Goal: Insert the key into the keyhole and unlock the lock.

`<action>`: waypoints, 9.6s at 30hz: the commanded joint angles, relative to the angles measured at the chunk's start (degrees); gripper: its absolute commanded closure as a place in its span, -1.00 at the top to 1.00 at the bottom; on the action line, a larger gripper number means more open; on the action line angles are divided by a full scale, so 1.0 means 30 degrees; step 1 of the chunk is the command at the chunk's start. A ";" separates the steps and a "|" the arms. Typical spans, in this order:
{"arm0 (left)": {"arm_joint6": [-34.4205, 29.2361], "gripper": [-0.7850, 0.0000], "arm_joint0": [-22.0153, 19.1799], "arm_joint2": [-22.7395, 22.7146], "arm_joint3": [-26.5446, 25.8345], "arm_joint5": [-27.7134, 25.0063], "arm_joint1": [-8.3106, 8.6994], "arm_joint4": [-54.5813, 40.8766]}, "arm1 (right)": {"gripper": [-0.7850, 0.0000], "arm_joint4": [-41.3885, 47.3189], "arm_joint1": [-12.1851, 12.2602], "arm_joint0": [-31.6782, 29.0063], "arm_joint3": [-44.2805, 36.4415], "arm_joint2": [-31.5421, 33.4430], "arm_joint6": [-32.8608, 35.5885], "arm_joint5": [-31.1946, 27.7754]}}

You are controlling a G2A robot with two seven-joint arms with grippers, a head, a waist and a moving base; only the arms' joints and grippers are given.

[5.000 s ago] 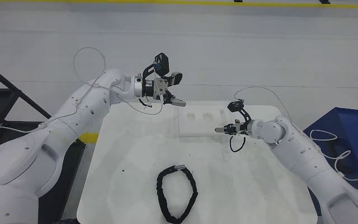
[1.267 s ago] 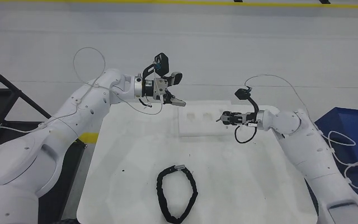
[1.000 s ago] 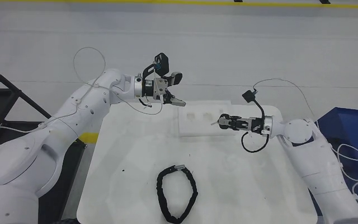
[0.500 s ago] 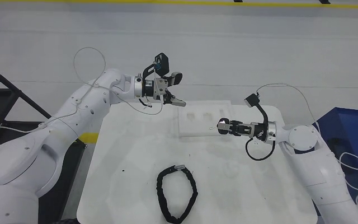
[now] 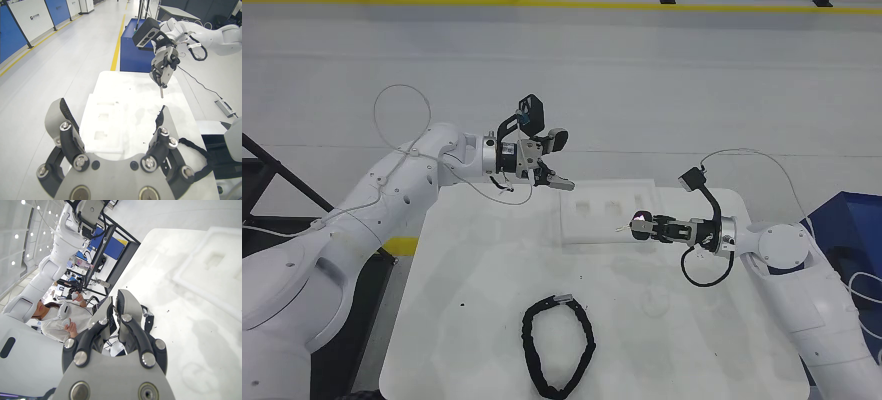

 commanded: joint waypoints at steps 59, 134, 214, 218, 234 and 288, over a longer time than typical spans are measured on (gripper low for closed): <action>-0.0679 1.00 0.8151 -0.0207 -0.4701 -0.0202 0.2786 0.4911 | -1.00 0.0000 0.0000 0.0000 0.0000 0.0000 0.0000 0.0000; 1.0185 -1.00 1.1922 -0.6371 -0.4401 0.1188 0.1692 1.6340 | -1.00 -0.0429 0.0029 -0.0247 -0.0500 -0.0051 -0.0261 0.0511; 1.1006 -1.00 1.0481 -0.6511 -0.5241 0.4130 -0.2731 1.7271 | -1.00 -0.9373 0.2190 -0.9318 -1.6840 0.6776 -0.2234 1.0550; 1.1077 -1.00 1.0504 -0.6613 -0.5057 0.3936 -0.2857 1.7389 | -1.00 -0.9553 0.2201 -0.9284 -1.6721 0.6568 -0.2312 1.0637; 1.1054 -1.00 1.0706 -0.7102 -0.4687 0.3671 -0.3262 1.7848 | -1.00 -0.9636 0.2253 -0.9227 -1.6478 0.6406 -0.2505 1.0819; 1.1150 -1.00 1.2014 -0.8750 -0.4592 0.4099 -0.3849 1.9109 | -1.00 -1.1045 0.2346 -0.8627 -1.6795 0.5103 -0.3036 1.2392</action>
